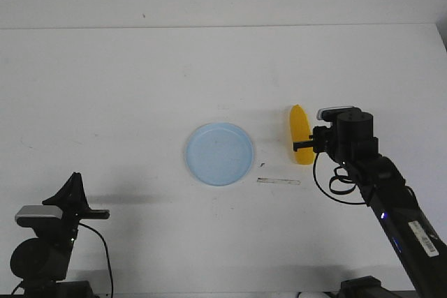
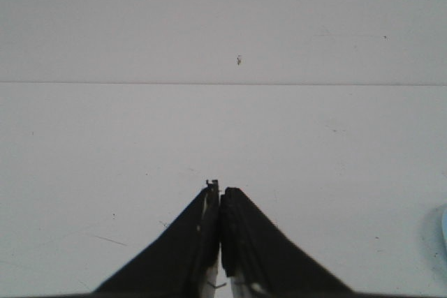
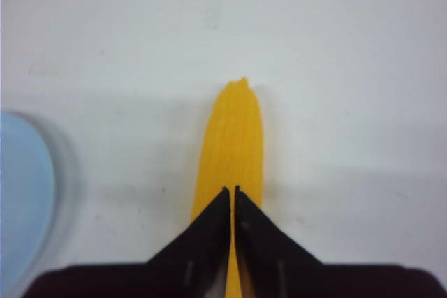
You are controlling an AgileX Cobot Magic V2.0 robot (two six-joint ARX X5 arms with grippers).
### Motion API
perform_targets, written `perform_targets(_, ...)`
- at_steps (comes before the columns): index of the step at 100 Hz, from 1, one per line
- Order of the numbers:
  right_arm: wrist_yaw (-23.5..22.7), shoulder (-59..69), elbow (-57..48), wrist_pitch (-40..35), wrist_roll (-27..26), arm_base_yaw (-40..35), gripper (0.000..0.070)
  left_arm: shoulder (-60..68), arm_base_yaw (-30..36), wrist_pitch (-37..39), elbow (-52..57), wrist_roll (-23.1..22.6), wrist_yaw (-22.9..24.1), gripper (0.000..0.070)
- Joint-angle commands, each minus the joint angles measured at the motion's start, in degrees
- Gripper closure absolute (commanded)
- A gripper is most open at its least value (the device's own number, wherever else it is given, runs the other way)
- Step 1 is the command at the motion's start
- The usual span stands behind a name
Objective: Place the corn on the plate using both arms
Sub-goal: 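Reach the right gripper forward over the yellow corn cob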
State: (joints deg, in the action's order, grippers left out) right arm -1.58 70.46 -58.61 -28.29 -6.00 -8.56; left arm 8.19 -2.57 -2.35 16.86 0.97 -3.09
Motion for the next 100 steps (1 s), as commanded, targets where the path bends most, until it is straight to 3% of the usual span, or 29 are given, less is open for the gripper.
perform_targets(1, 1.0, 2.3, -3.7, -2.1, -2.0, -0.1, 0.0693, -0.1, -0.1, 0.9, 0.2, -0.3, 0.1, 0.0699)
perform_targets(29, 1.3, 13.3, -16.4, -16.7, -3.7, -0.3, 0.0677, -0.1, -0.1, 0.9, 0.2, -0.3, 0.1, 0.0698)
perform_targets(33, 1.4, 15.3, -18.3, -18.8, -4.6, -0.3, 0.0632, -0.1, -0.1, 0.9, 0.2, -0.3, 0.1, 0.0698)
perform_targets(41, 1.6, 19.4, -22.1, -22.7, -4.7, -0.3, 0.0434, -0.1, -0.1, 0.9, 0.2, -0.3, 0.1, 0.0699)
perform_targets(47, 1.6, 21.8, -24.3, -24.5, -4.7, -0.7, 0.0352, -0.1, -0.1, 0.9, 0.2, -0.3, 0.1, 0.0699)
perform_targets(65, 1.6, 27.8, -29.2, -26.2, -6.4, -2.0, 0.0339, -0.1, -0.1, 0.9, 0.2, -0.3, 0.1, 0.0698)
perform_targets(81, 1.6, 31.9, -30.4, -27.5, -6.4, -2.2, 0.0197, -0.1, -0.1, 0.9, 0.2, -0.3, 0.1, 0.0699)
perform_targets(100, 1.6, 34.5, -30.4, -27.2, -6.3, -2.2, 0.0196, -0.1, -0.1, 0.9, 0.2, -0.3, 0.1, 0.0699)
